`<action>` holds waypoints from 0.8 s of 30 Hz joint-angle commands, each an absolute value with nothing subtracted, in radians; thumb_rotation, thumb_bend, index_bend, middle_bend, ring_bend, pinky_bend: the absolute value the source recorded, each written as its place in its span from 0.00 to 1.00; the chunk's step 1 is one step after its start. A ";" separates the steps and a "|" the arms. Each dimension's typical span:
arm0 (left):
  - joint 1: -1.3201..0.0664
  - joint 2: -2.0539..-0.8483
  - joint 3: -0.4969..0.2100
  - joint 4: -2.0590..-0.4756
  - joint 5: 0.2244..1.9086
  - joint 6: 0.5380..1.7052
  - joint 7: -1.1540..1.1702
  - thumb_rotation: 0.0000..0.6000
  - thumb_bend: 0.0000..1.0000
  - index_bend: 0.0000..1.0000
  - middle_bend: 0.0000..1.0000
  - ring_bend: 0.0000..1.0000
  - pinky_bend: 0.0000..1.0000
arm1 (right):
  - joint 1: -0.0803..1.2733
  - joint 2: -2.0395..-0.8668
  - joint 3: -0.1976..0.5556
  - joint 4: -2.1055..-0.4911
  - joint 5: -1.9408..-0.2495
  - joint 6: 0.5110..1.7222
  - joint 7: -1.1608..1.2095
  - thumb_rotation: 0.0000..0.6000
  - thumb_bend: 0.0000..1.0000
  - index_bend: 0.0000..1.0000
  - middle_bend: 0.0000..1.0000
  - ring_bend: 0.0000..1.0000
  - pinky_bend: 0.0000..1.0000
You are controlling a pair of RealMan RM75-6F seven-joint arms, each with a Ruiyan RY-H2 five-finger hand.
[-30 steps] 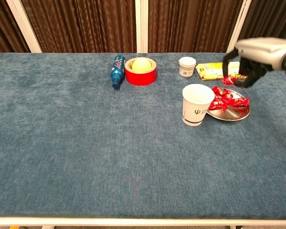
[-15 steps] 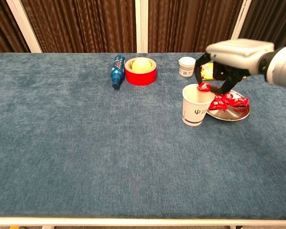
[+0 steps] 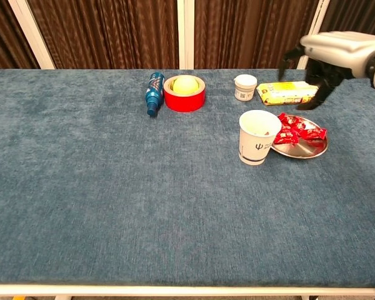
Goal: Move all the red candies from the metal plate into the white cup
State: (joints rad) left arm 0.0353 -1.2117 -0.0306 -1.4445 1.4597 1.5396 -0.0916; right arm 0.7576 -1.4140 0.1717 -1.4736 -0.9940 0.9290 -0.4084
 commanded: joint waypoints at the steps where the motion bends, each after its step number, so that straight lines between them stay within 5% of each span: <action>1: 0.036 -1.213 -0.030 -1.443 1.460 1.540 -0.092 1.00 0.00 0.30 0.24 0.14 0.18 | 0.772 -1.440 0.160 -1.380 -0.908 0.868 -0.448 1.00 0.16 0.41 1.00 0.99 1.00; 24: 0.031 -1.203 -0.031 -1.461 1.449 1.522 -0.071 1.00 0.00 0.30 0.24 0.14 0.18 | 0.853 -1.650 0.138 -1.024 -0.813 0.717 -0.505 1.00 0.18 0.44 1.00 0.99 1.00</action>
State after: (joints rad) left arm 0.0307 -1.2030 -0.0310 -1.4613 1.4495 1.5222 -0.0707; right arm 0.8497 -1.6411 0.1357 -1.0348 -0.8124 0.7239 -0.5104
